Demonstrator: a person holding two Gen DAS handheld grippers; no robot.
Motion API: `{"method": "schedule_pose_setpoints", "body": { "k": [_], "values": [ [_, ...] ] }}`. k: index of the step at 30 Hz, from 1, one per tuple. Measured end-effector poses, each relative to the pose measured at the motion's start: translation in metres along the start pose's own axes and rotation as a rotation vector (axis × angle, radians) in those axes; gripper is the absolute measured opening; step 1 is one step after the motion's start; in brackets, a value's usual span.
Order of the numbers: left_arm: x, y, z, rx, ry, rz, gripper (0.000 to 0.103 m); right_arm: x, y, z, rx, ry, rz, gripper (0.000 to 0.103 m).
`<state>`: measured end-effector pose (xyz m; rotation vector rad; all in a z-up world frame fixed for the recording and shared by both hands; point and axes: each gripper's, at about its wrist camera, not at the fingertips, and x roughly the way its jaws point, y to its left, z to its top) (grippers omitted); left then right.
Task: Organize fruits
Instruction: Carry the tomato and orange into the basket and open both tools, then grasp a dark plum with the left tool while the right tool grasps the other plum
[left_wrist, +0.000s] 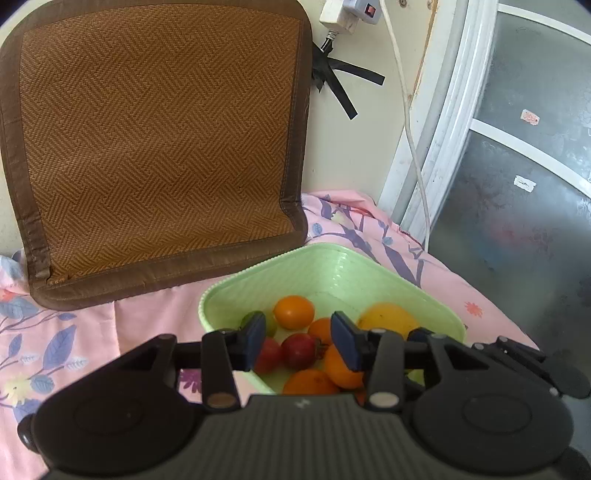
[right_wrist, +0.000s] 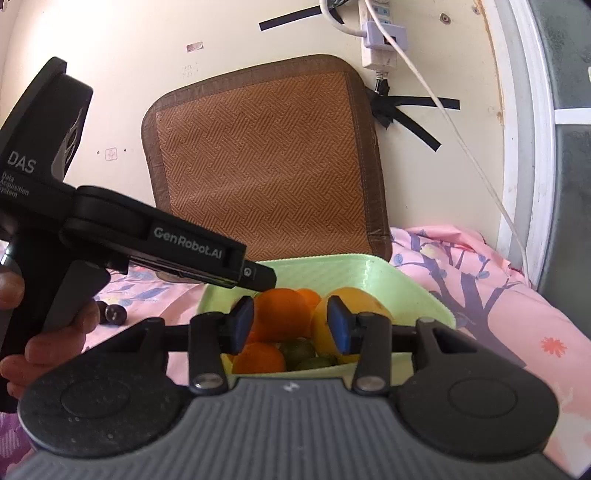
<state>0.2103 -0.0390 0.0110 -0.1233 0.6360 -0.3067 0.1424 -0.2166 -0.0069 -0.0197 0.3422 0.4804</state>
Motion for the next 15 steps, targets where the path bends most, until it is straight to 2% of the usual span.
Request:
{"method": "schedule_pose_setpoints", "body": {
  "k": [2, 4, 8, 12, 15],
  "values": [
    [-0.011, 0.004, 0.003, -0.025, -0.026, 0.000, 0.040, -0.004, -0.002, 0.001, 0.014, -0.022, -0.004, 0.047],
    [-0.035, 0.015, 0.006, -0.062, -0.085, 0.007, 0.040, -0.010, -0.004, 0.001, 0.028, -0.053, -0.011, 0.046],
    [-0.092, 0.048, 0.000, -0.120, -0.176, 0.091, 0.040, -0.024, -0.004, 0.005, 0.059, -0.102, -0.011, 0.046],
    [-0.134, 0.087, -0.022, -0.168, -0.190, 0.212, 0.040, -0.036, 0.008, 0.010, 0.057, -0.109, 0.063, 0.044],
    [-0.148, 0.111, -0.041, -0.204, -0.155, 0.268, 0.040, -0.033, 0.027, 0.012, 0.033, -0.047, 0.178, 0.043]
  ]
}}
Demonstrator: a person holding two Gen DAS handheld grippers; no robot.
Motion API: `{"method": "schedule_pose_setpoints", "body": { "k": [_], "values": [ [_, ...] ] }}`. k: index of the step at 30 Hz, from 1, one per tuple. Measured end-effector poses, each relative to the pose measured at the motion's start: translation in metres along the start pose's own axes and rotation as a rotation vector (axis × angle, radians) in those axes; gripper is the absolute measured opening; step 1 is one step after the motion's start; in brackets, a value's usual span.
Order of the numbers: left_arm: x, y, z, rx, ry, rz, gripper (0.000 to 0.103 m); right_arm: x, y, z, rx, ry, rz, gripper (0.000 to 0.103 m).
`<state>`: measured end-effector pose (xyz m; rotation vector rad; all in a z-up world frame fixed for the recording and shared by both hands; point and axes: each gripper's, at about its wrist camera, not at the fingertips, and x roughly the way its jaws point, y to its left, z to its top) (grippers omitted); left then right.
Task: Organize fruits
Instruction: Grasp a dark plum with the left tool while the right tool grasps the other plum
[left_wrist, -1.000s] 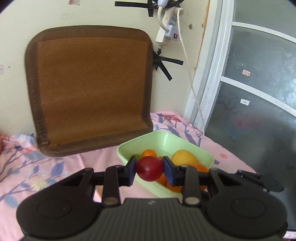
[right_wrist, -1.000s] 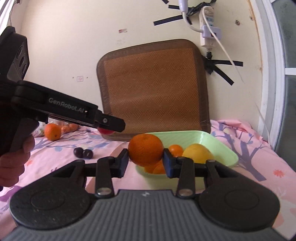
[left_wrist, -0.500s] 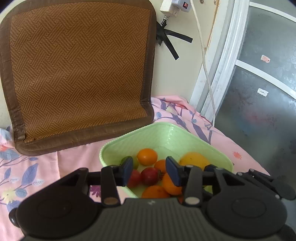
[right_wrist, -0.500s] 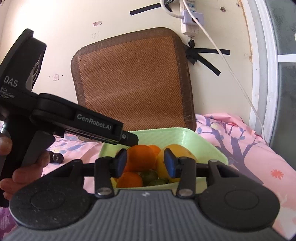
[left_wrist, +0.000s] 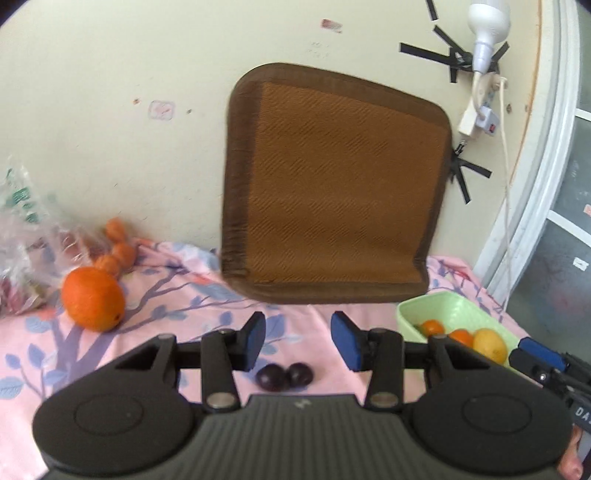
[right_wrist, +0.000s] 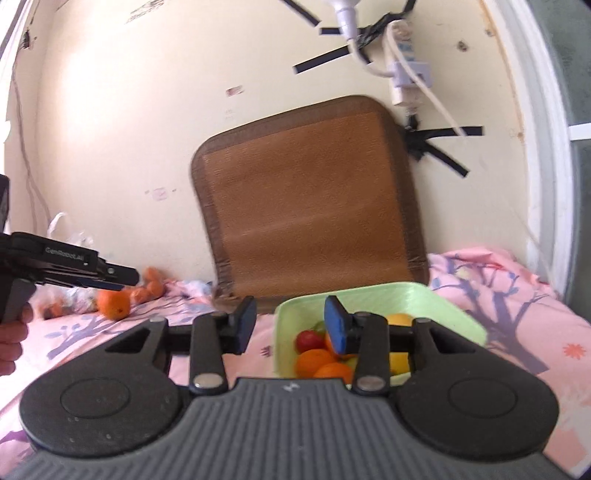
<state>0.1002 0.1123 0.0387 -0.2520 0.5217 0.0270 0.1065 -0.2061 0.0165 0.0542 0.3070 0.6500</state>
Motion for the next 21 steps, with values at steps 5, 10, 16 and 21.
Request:
{"method": "schedule_pose_setpoints", "body": {
  "k": [5, 10, 16, 21],
  "values": [
    [0.014, 0.031, -0.017, -0.089, 0.072, 0.000, 0.040, 0.042, 0.039, -0.004, -0.071, 0.187, 0.160, 0.043],
    [0.024, 0.045, -0.018, -0.173, 0.064, -0.050, 0.040, 0.109, 0.070, -0.002, -0.124, 0.303, 0.226, 0.043],
    [0.024, 0.061, -0.012, -0.198, 0.050, -0.062, 0.040, 0.157, 0.084, -0.007, -0.162, 0.403, 0.233, 0.043],
    [0.034, 0.063, -0.009, -0.192, 0.062, -0.071, 0.040, 0.167, 0.088, -0.008, -0.166, 0.415, 0.259, 0.026]
  ]
}}
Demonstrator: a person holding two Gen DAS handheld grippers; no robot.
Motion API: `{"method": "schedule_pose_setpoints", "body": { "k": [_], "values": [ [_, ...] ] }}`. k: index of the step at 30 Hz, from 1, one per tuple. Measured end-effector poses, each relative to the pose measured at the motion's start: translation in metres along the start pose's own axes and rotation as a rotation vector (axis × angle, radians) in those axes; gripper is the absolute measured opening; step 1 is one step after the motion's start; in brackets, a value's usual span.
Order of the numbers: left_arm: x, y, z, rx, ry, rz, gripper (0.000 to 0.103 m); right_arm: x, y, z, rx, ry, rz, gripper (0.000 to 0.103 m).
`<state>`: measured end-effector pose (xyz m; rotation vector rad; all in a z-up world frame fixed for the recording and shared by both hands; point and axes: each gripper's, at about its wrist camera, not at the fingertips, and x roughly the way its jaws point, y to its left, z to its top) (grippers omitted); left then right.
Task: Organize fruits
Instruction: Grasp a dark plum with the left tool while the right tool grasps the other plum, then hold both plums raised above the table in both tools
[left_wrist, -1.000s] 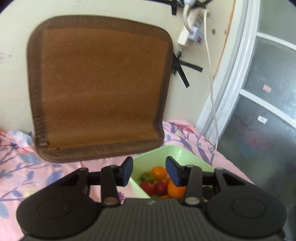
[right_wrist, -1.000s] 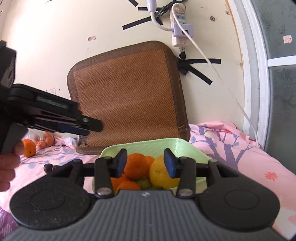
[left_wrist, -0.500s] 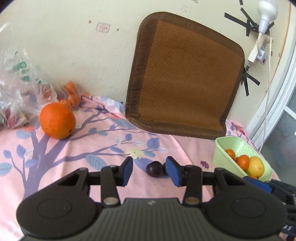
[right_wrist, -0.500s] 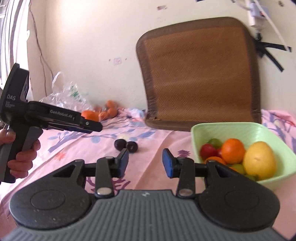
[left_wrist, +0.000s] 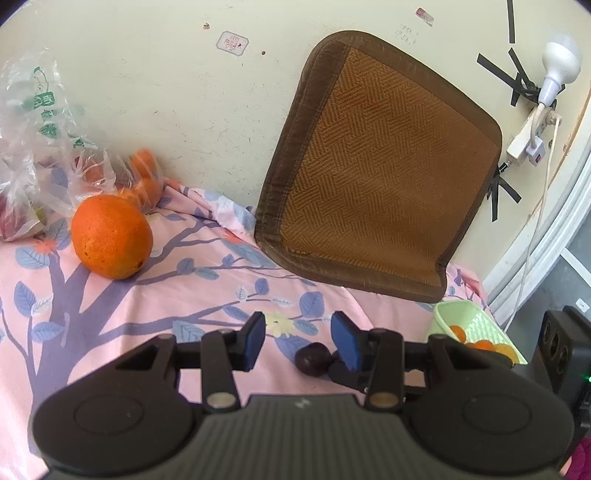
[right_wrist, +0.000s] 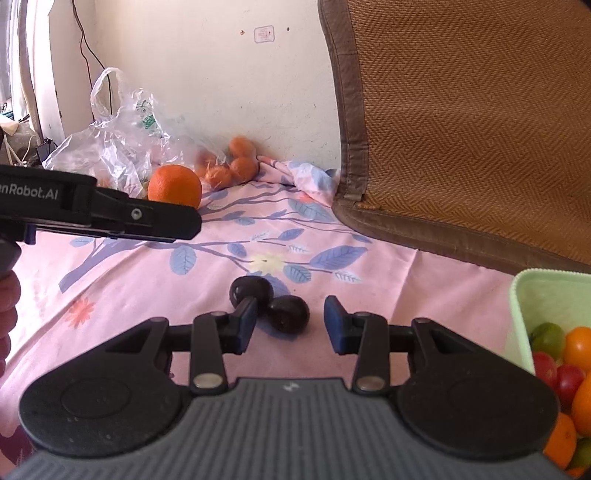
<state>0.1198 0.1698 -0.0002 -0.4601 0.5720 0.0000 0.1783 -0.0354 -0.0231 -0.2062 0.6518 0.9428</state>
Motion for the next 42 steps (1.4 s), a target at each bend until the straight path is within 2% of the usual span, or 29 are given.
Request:
{"method": "schedule_pose_setpoints", "body": {
  "k": [3, 5, 8, 10, 13, 15, 17, 20, 24, 30, 34, 38, 42],
  "values": [
    [0.011, -0.006, -0.001, 0.018, 0.022, -0.011, 0.042, -0.005, -0.001, -0.001, 0.007, 0.009, 0.008, 0.026],
    [0.019, -0.012, -0.003, 0.041, 0.036, -0.013, 0.054, -0.011, -0.006, -0.003, 0.042, 0.002, 0.005, 0.026],
    [0.032, -0.023, -0.008, 0.079, 0.065, -0.012, 0.055, -0.027, -0.012, -0.011, 0.072, -0.027, -0.026, 0.026],
    [0.041, -0.032, -0.012, 0.115, 0.084, 0.020, 0.055, -0.039, -0.011, -0.016, 0.076, -0.036, -0.042, 0.026],
    [0.054, -0.040, -0.022, 0.166, 0.123, 0.083, 0.042, -0.047, -0.008, -0.023, 0.042, -0.029, -0.083, 0.026],
    [0.054, -0.048, -0.029, 0.224, 0.101, 0.131, 0.028, -0.040, -0.006, -0.025, 0.025, 0.000, -0.104, 0.029],
    [0.050, -0.053, -0.032, 0.239, 0.100, 0.155, 0.029, -0.035, -0.005, -0.026, 0.013, 0.001, -0.102, 0.027],
    [0.031, -0.061, -0.036, 0.208, 0.099, 0.114, 0.029, -0.043, -0.002, -0.026, 0.020, -0.018, -0.106, 0.027],
    [-0.006, -0.088, -0.057, 0.244, 0.080, 0.051, 0.029, -0.089, 0.009, -0.046, -0.010, -0.087, -0.132, 0.027],
    [-0.034, -0.143, -0.104, 0.325, 0.105, -0.072, 0.029, -0.162, 0.012, -0.104, 0.011, -0.147, -0.278, 0.027],
    [-0.039, -0.174, -0.132, 0.383, 0.115, -0.128, 0.029, -0.191, 0.004, -0.132, 0.066, -0.148, -0.348, 0.027],
    [-0.038, -0.189, -0.151, 0.421, 0.128, -0.141, 0.029, -0.202, -0.001, -0.146, 0.108, -0.146, -0.367, 0.027],
    [-0.032, -0.190, -0.165, 0.464, 0.120, -0.089, 0.029, -0.198, -0.002, -0.151, 0.133, -0.143, -0.361, 0.029]
  ]
}}
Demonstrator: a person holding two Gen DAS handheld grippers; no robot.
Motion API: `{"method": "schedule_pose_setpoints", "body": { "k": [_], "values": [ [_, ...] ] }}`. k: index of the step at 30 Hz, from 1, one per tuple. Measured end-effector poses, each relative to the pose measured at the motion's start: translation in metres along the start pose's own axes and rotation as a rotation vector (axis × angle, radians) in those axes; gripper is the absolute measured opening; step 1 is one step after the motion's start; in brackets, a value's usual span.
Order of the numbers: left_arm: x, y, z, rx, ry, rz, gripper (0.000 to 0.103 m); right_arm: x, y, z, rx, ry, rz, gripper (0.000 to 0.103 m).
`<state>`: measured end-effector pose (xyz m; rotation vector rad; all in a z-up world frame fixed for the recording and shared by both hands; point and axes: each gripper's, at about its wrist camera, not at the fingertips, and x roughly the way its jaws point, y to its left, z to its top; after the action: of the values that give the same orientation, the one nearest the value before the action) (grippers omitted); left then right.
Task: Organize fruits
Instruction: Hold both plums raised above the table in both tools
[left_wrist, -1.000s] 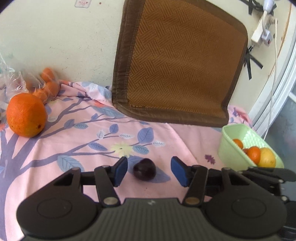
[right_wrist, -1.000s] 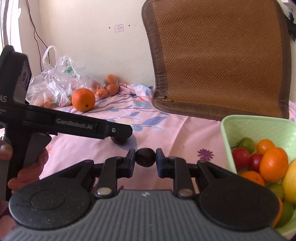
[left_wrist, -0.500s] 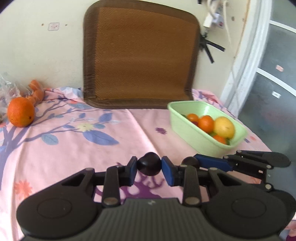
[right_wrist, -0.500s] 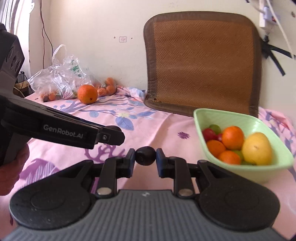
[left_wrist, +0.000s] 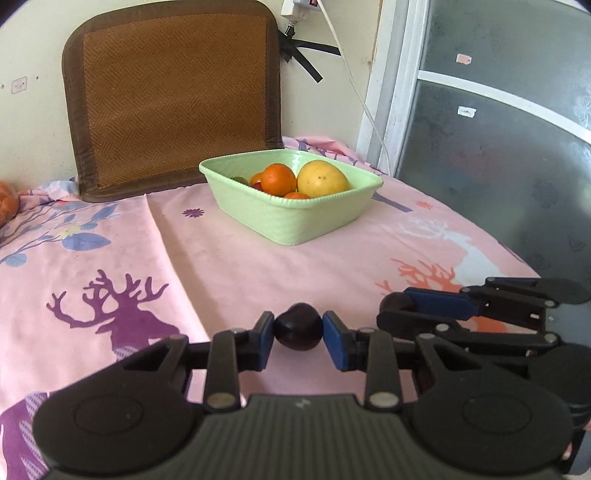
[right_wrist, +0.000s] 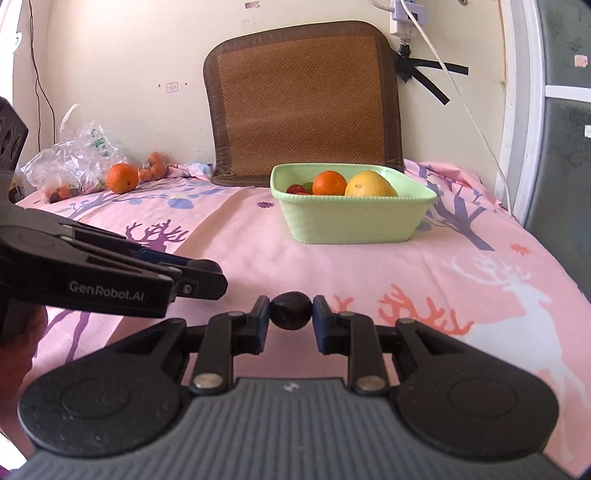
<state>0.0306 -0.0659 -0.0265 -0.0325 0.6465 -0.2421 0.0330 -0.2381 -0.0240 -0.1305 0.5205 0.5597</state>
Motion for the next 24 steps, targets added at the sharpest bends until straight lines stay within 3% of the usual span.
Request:
{"method": "schedule_pose_setpoints", "body": {
  "k": [7, 12, 24],
  "values": [
    [-0.001, 0.004, -0.009, 0.004, -0.031, -0.001, 0.031, -0.001, 0.001, -0.010, 0.002, 0.009, 0.008, 0.032],
    [0.000, 0.004, -0.009, 0.006, -0.033, -0.010, 0.039, -0.001, -0.001, -0.012, 0.009, 0.016, 0.007, 0.032],
    [-0.001, 0.005, -0.010, -0.003, -0.035, -0.021, 0.042, 0.000, -0.001, -0.013, 0.013, 0.017, 0.007, 0.033]
  ]
}}
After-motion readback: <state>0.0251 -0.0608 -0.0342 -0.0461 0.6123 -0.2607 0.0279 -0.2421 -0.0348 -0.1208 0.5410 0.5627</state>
